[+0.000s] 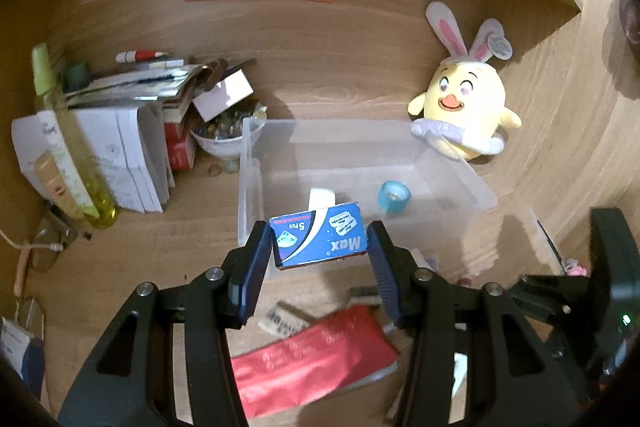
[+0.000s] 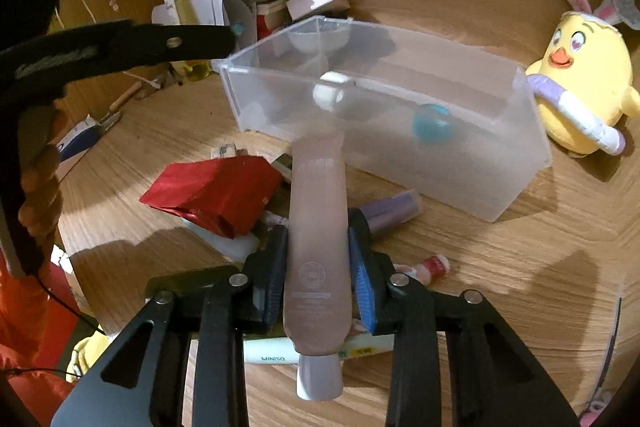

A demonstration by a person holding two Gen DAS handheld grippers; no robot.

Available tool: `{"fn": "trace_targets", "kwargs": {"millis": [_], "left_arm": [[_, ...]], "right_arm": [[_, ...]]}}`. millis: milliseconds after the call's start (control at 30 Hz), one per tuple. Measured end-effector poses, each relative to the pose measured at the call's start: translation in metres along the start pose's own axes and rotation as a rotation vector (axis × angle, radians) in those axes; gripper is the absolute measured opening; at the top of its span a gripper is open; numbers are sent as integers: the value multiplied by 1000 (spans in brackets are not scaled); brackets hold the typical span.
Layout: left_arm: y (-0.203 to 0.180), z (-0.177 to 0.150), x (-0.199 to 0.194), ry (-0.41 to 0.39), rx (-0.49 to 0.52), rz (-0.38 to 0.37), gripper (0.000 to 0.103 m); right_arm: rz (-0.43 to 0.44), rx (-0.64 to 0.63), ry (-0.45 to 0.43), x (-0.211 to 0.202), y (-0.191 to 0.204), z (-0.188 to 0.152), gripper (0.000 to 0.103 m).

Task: Organize objects
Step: 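Carry the Max box and pink tube over the clear box and release both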

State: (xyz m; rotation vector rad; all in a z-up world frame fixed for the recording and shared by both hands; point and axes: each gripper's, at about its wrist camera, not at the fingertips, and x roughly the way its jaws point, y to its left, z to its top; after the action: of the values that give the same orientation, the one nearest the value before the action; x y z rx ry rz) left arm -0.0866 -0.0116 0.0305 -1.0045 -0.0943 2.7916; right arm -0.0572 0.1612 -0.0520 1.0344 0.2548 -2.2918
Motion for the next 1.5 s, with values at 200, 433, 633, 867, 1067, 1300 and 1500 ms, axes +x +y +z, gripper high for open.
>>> {"fn": "trace_targets", "kwargs": {"millis": [200,433,633,867,1067,1300,1500], "left_arm": [[-1,17,10,-7,-17,-5,49],[-1,27,27,16,-34,-10,49],[0,35,41,33,-42,-15,49],[5,43,55,57,-54,-19,49],[1,47,75,102,-45,-37,49],[-10,44,100,163,-20,-66,49],[-20,39,110,193,11,-95,49]], "right_arm": [[-6,16,-69,-22,-7,7,28],[-34,43,-167,-47,-19,25,25],[-39,93,-216,-53,-39,46,8],[-58,109,-224,-49,-51,57,8],[-87,96,-312,-76,-57,78,8],[-235,74,-328,-67,-68,101,8],[-315,57,-223,-24,-81,106,8]]}}
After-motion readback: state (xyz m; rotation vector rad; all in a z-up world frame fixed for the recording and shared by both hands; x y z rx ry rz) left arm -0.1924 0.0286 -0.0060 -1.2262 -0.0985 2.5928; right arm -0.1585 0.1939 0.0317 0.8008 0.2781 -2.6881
